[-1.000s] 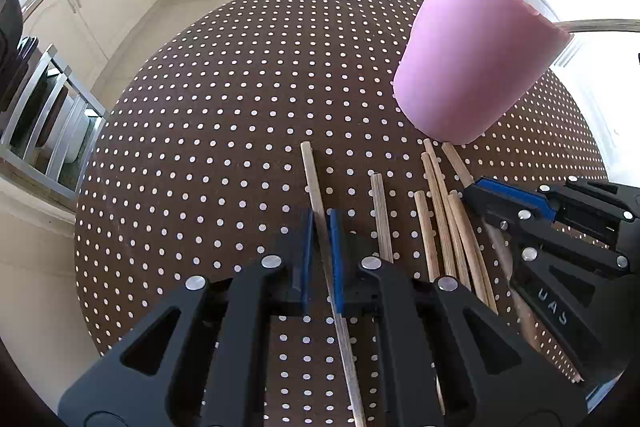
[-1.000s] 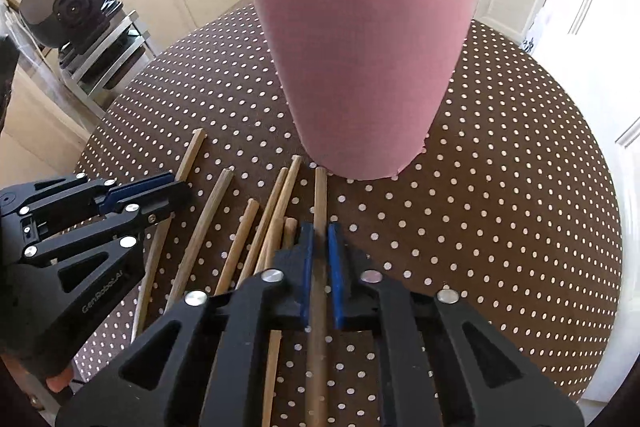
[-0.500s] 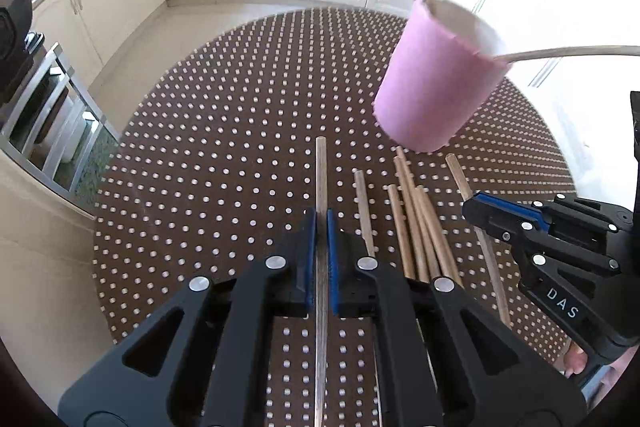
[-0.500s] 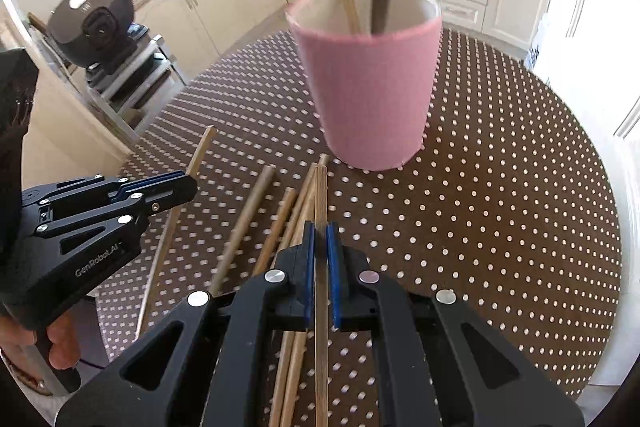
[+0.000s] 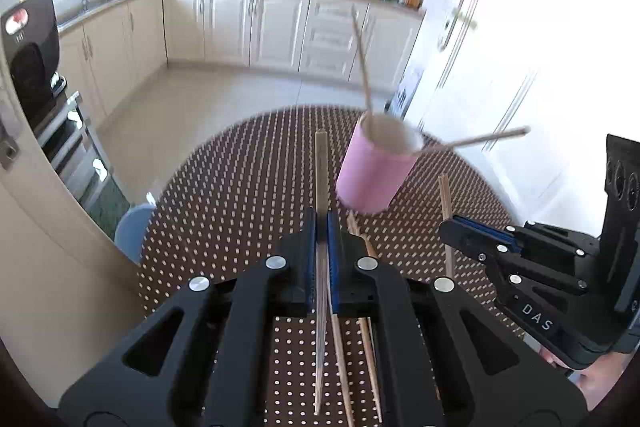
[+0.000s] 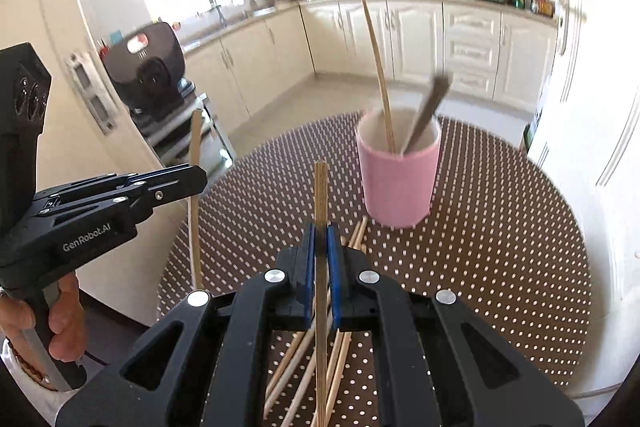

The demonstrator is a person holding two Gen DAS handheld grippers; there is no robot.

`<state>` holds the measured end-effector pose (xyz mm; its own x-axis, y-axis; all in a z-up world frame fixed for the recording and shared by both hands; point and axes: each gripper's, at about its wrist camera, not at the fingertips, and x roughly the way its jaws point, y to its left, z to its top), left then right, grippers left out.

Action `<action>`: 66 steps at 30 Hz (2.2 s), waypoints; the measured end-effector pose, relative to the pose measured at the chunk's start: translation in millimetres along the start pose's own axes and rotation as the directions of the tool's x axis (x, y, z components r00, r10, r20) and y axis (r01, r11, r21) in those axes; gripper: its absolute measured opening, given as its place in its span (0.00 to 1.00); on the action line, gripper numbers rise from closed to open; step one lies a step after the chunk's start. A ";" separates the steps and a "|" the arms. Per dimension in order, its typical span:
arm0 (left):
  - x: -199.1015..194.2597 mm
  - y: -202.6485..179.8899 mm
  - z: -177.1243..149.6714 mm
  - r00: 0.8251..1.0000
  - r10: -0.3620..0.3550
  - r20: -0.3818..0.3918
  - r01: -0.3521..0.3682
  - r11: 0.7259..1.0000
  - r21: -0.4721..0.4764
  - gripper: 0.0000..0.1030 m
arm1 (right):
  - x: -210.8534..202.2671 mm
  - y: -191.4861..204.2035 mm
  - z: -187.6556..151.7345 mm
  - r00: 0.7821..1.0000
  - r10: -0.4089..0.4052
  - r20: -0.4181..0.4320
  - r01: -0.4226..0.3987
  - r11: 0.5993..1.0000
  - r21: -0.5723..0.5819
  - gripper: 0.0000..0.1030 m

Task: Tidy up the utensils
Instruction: 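Lift the chopstick with the right gripper and raise it above the pink cup, then lower the chopstick into the pink cup and open the right gripper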

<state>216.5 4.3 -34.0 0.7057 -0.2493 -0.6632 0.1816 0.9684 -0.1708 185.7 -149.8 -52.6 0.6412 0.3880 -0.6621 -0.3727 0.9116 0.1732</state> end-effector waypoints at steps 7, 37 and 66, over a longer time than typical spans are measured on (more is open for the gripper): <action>-43.5 -12.9 7.5 0.989 -0.028 0.142 0.027 1.000 0.008 0.06 | -41.5 7.6 4.6 0.984 0.000 0.178 0.003 1.000 -0.016 0.05; -47.7 -31.6 73.7 0.894 -0.060 0.444 0.109 0.990 -0.086 0.06 | -110.5 -46.4 24.8 0.678 -0.245 0.693 0.225 0.967 0.122 0.05; 24.8 -34.9 86.5 0.917 -0.067 0.393 0.098 0.994 -0.058 0.06 | -71.6 -54.2 54.5 0.687 -0.169 0.706 0.165 0.984 0.074 0.05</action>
<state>286.9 -35.7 18.5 0.9040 -0.2938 -0.3105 0.2097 0.9378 -0.2767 196.6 -219.6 25.1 0.9775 0.2089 0.0307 -0.2111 0.9706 0.1155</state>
